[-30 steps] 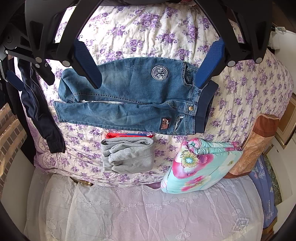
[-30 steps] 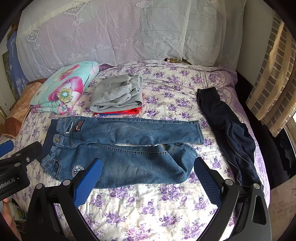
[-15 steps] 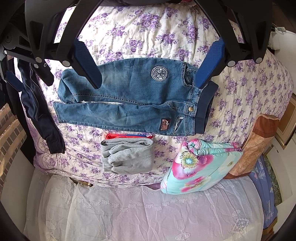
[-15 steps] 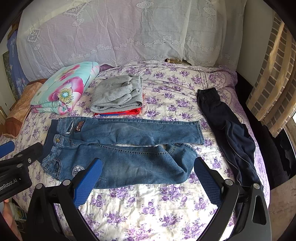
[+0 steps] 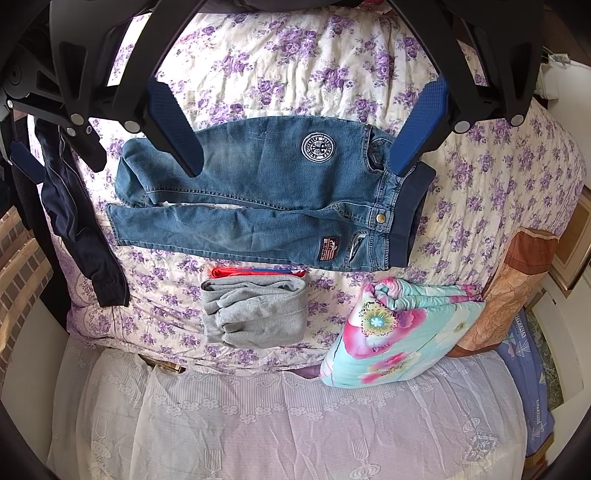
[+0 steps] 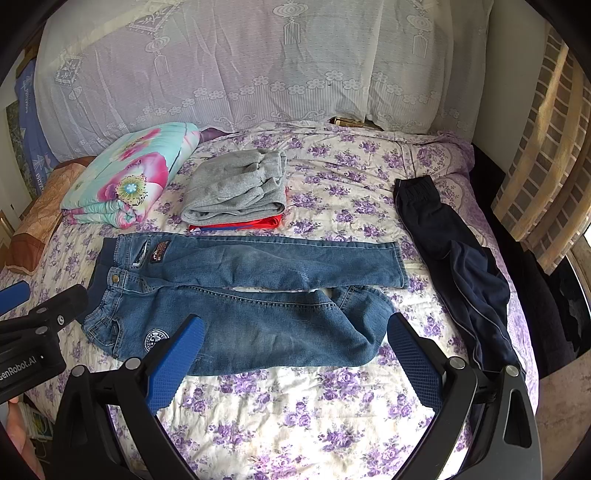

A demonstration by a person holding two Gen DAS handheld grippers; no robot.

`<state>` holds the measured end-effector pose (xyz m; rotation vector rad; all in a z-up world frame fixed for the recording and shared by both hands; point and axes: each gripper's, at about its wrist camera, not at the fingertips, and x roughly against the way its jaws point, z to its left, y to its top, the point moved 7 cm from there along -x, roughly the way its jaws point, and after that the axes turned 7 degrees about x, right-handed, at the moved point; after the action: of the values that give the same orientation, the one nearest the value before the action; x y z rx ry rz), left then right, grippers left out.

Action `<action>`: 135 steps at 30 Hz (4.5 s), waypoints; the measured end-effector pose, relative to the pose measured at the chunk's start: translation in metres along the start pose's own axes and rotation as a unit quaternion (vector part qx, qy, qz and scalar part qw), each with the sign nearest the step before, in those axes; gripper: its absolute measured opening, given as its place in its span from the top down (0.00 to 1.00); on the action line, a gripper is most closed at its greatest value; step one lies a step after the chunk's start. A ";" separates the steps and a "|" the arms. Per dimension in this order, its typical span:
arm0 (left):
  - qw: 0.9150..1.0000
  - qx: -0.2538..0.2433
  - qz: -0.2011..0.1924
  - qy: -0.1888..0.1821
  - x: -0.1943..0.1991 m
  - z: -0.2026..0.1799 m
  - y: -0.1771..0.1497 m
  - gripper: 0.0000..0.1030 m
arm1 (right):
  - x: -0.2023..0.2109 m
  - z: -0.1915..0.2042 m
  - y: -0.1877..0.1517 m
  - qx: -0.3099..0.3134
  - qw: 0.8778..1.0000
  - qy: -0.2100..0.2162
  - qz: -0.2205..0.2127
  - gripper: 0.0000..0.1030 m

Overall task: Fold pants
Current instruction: 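Move the left tool to the jeans waistband while the right tool approaches the leg hems, then grasp the waistband with the left tool while the right tool grasps the waistband beside it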

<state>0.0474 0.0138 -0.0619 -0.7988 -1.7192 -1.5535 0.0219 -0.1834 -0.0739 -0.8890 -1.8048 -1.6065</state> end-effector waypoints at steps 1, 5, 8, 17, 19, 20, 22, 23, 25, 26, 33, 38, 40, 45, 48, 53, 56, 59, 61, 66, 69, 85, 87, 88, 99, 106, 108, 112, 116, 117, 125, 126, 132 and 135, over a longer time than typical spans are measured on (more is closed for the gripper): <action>1.000 0.000 0.000 0.000 0.000 -0.001 0.000 0.04 | 0.000 0.000 0.000 0.000 1.000 0.000 0.000 0.03; 1.000 0.000 0.000 0.000 0.000 -0.001 0.000 0.04 | -0.001 -0.001 0.000 0.000 1.000 0.000 0.000 0.03; 1.000 0.000 0.003 0.000 -0.002 0.001 -0.001 0.04 | -0.003 -0.002 0.000 0.001 1.000 0.001 0.001 0.03; 0.978 0.115 0.176 0.014 -0.109 0.077 -0.078 0.04 | -0.085 -0.018 -0.042 -0.011 0.997 0.005 0.070 0.03; 0.964 0.161 0.209 0.028 -0.135 0.109 -0.097 0.04 | -0.107 -0.025 -0.063 -0.014 0.995 -0.001 0.100 0.03; 0.957 0.185 0.221 0.035 -0.144 0.124 -0.101 0.05 | -0.116 -0.028 -0.072 -0.017 0.993 -0.004 0.115 0.03; 0.940 0.236 0.243 0.037 -0.164 0.153 -0.111 0.05 | -0.132 -0.035 -0.089 -0.022 0.991 -0.010 0.135 0.03; 0.932 0.260 0.251 0.032 -0.173 0.165 -0.114 0.05 | -0.137 -0.038 -0.094 -0.023 0.990 -0.014 0.140 0.03; 0.920 0.289 0.265 0.013 -0.191 0.180 -0.118 0.05 | -0.145 -0.043 -0.099 -0.024 0.989 -0.022 0.146 0.03; 0.917 0.295 0.270 0.001 -0.199 0.183 -0.118 0.05 | -0.147 -0.045 -0.099 -0.025 0.989 -0.025 0.147 0.03; 0.918 0.288 0.272 -0.022 -0.232 0.181 -0.102 0.82 | -0.145 -0.068 -0.099 -0.038 0.988 -0.041 0.145 0.03; 0.929 0.285 0.236 -0.029 -0.216 0.191 -0.088 0.92 | -0.141 -0.098 -0.107 -0.089 0.987 -0.006 0.132 0.03; 0.930 0.295 0.220 -0.028 -0.206 0.203 -0.088 0.92 | -0.147 -0.119 -0.112 -0.122 0.983 -0.009 0.135 0.03; 0.924 0.311 0.224 -0.005 -0.210 0.224 -0.099 0.92 | -0.191 -0.158 -0.119 -0.205 0.968 0.013 0.144 0.03; 0.930 0.293 0.222 0.009 -0.213 0.220 -0.089 0.92 | -0.230 -0.162 -0.120 -0.248 0.952 0.060 0.170 0.03; 0.930 0.284 0.233 0.011 -0.216 0.218 -0.083 0.91 | -0.279 -0.164 -0.113 -0.291 0.937 0.080 0.175 0.03; 0.931 0.277 0.236 0.014 -0.219 0.214 -0.079 0.91 | -0.278 -0.156 -0.099 -0.323 0.925 0.149 0.132 0.85; 0.935 0.271 0.228 0.019 -0.218 0.208 -0.076 0.91 | -0.261 -0.160 -0.095 -0.341 0.922 0.136 0.123 0.88; 0.937 0.270 0.219 0.018 -0.211 0.207 -0.072 0.91 | -0.235 -0.168 -0.093 -0.321 0.936 0.093 0.115 0.88; 0.943 0.259 0.209 0.009 -0.178 0.192 -0.079 0.92 | -0.179 -0.198 -0.127 -0.320 0.938 0.046 0.122 0.89; 0.939 0.264 0.220 0.016 -0.169 0.196 -0.090 0.92 | -0.181 -0.201 -0.161 -0.299 0.942 0.013 0.152 0.89; 0.943 0.230 0.235 0.053 -0.129 0.244 -0.105 0.39 | -0.163 -0.198 -0.159 -0.187 0.953 -0.133 0.197 0.27; 0.952 0.211 0.209 0.078 -0.107 0.257 -0.096 0.39 | -0.151 -0.194 -0.136 -0.152 0.963 -0.154 0.162 0.22; 0.957 0.201 0.193 0.084 -0.099 0.261 -0.092 0.39 | -0.150 -0.185 -0.120 -0.138 0.970 -0.140 0.143 0.21; 0.991 -0.082 0.099 0.041 -0.193 0.182 0.112 0.22 | -0.195 0.056 0.070 0.177 0.953 0.240 0.046 0.15; 0.960 -0.130 0.242 -0.047 -0.308 0.177 0.128 0.22 | -0.222 0.102 0.079 0.236 0.932 0.265 0.074 0.15; 0.945 -0.122 0.291 -0.088 -0.324 0.171 0.118 0.22 | -0.231 0.102 0.075 0.238 0.932 0.262 0.083 0.15; 0.928 -0.160 0.324 -0.087 -0.341 0.162 0.094 0.22 | -0.250 0.098 0.063 0.238 0.931 0.258 0.102 0.15; 0.939 -0.178 0.281 -0.090 -0.339 0.152 0.083 0.71 | -0.263 0.102 0.060 0.242 0.929 0.256 0.114 0.15; 0.941 -0.182 0.269 -0.089 -0.336 0.151 0.080 0.72 | -0.264 0.103 0.063 0.244 0.928 0.257 0.111 0.15; 0.964 -0.139 0.212 -0.079 -0.304 0.157 0.056 0.73 | -0.289 0.152 0.116 0.292 0.908 0.291 0.078 0.15; 0.966 -0.134 0.209 -0.078 -0.301 0.156 0.050 0.73 | -0.297 0.161 0.118 0.299 0.902 0.301 0.084 0.14; 0.970 -0.126 0.194 -0.076 -0.283 0.161 0.039 0.73 | -0.333 0.222 0.109 0.360 0.847 0.362 0.151 0.15; 0.971 -0.130 0.185 -0.076 -0.274 0.161 0.035 0.73 | -0.346 0.242 0.103 0.403 0.821 0.366 0.172 0.15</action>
<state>0.2225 0.1774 -0.2740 -1.3205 -1.3805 -1.5016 0.3238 0.0245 -0.3081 -0.1230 -1.4064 -0.6525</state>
